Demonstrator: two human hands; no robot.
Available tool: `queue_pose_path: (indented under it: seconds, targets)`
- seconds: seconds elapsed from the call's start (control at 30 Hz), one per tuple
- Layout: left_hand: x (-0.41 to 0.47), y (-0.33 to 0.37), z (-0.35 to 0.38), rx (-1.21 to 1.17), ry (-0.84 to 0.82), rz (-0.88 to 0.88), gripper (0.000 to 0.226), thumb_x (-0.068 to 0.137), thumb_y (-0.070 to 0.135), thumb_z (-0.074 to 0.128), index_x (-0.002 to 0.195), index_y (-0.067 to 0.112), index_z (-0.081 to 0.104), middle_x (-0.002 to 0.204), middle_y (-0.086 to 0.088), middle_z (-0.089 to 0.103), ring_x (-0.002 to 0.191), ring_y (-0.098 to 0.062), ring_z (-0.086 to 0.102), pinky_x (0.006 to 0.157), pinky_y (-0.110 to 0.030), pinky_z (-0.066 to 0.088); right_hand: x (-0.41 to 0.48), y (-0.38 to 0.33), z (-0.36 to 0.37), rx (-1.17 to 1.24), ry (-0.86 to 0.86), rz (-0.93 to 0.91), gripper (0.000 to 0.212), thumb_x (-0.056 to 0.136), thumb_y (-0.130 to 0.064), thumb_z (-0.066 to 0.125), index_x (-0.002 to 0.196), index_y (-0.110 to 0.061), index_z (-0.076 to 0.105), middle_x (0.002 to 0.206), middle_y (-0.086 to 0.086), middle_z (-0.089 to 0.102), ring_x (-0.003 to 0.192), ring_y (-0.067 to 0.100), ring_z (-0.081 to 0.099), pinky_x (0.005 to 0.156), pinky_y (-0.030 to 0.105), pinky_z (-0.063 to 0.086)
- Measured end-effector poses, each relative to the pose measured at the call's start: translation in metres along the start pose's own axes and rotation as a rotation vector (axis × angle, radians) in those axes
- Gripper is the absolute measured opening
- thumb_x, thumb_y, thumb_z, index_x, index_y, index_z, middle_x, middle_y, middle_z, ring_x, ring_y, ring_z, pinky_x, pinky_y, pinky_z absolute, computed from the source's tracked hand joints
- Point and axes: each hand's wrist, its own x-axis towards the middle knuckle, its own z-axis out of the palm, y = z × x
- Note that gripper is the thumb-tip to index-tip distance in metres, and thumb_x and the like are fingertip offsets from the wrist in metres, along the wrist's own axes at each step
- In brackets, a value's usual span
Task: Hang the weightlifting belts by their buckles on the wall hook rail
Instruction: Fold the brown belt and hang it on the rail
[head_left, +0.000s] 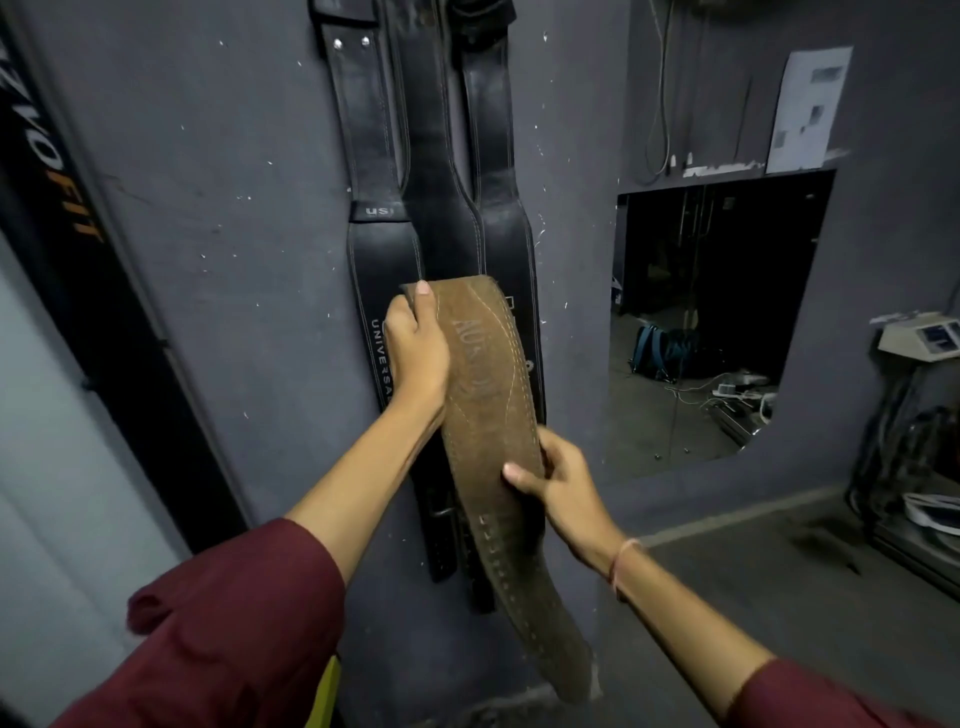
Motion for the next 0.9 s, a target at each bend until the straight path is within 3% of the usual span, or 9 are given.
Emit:
queue_pose_path:
  seconds: [0.07,0.2,0.3,0.37,0.5,0.6,0.7,0.77,0.9]
  targets:
    - [-0.003,-0.002,-0.001,-0.013,-0.030,-0.014,0.035,0.105,0.035,0.042,0.074,0.020,0.048,0.073,0.000,0.053,0.073,-0.018,0.053,0.069,-0.038,0.045,-0.010,0.015,-0.002,-0.011,0.012,0.041,0.025,0.092,-0.001,0.065,0.117,-0.009,0.067,0.113,0.004,0.075,0.108,0.020,0.071,0.098,0.047,0.055]
    - [-0.013,0.002,0.007,0.011,-0.130,0.050,0.041,0.103,0.040,0.045,0.077,0.009,0.052,0.072,-0.008,0.051,0.068,-0.018,0.048,0.065,-0.037,0.041,0.024,-0.042,0.003,0.122,0.021,-0.057,0.026,0.096,-0.013,0.062,0.121,-0.004,0.064,0.113,0.007,0.075,0.104,0.021,0.072,0.087,0.034,0.058]
    - [-0.022,0.008,0.011,0.072,-0.220,0.112,0.059,0.095,0.052,0.048,0.083,-0.005,0.054,0.072,-0.016,0.056,0.066,-0.020,0.050,0.062,-0.048,0.047,0.063,-0.096,0.002,0.240,0.094,-0.060,0.029,0.092,-0.016,0.069,0.117,-0.001,0.066,0.109,0.016,0.075,0.098,0.026,0.074,0.084,0.038,0.061]
    - [-0.028,0.013,0.009,0.066,-0.227,0.123,0.052,0.095,0.049,0.054,0.091,-0.003,0.061,0.079,-0.022,0.067,0.070,-0.022,0.059,0.069,-0.051,0.054,0.078,-0.113,0.003,0.274,0.137,-0.028,0.028,0.087,-0.010,0.073,0.110,0.004,0.068,0.101,0.020,0.075,0.090,0.030,0.075,0.076,0.038,0.060]
    - [-0.053,0.009,-0.008,0.018,-0.233,0.139,0.021,0.097,0.030,0.063,0.109,0.013,0.067,0.102,0.001,0.074,0.096,-0.009,0.071,0.088,-0.032,0.058,0.081,-0.115,0.012,0.228,0.162,-0.032,0.026,0.082,0.000,0.073,0.106,0.007,0.068,0.100,0.022,0.075,0.091,0.036,0.075,0.078,0.043,0.062]
    - [-0.084,-0.028,-0.028,0.031,-0.295,0.060,0.024,0.091,0.032,0.071,0.112,0.020,0.067,0.107,0.004,0.075,0.102,-0.009,0.071,0.092,-0.033,0.057,0.084,-0.119,0.016,0.275,0.196,-0.015,0.026,0.083,0.002,0.072,0.106,0.011,0.066,0.096,0.022,0.075,0.084,0.034,0.075,0.075,0.042,0.063]
    - [-0.122,-0.075,-0.047,0.062,-0.385,-0.094,0.032,0.080,0.037,0.077,0.106,0.022,0.070,0.105,0.004,0.077,0.101,-0.013,0.073,0.094,-0.044,0.058,0.088,-0.128,0.014,0.285,0.248,0.021,0.024,0.083,0.003,0.072,0.104,0.012,0.065,0.086,0.018,0.075,0.074,0.029,0.075,0.065,0.039,0.062]
    - [-0.144,-0.094,-0.053,0.033,-0.426,-0.188,0.031,0.078,0.037,0.079,0.104,0.021,0.071,0.103,0.002,0.078,0.099,-0.017,0.074,0.092,-0.051,0.058,0.088,-0.129,0.012,0.263,0.266,0.020,0.022,0.082,0.002,0.073,0.103,0.009,0.067,0.086,0.017,0.075,0.075,0.029,0.075,0.067,0.040,0.063]
    - [-0.146,-0.086,-0.042,-0.028,-0.358,-0.193,0.038,0.075,0.048,0.079,0.100,0.019,0.073,0.099,0.001,0.079,0.094,-0.018,0.075,0.086,-0.043,0.061,0.086,-0.127,0.003,0.255,0.255,-0.015,0.023,0.083,0.002,0.072,0.104,0.009,0.067,0.088,0.016,0.075,0.079,0.030,0.075,0.073,0.043,0.063]
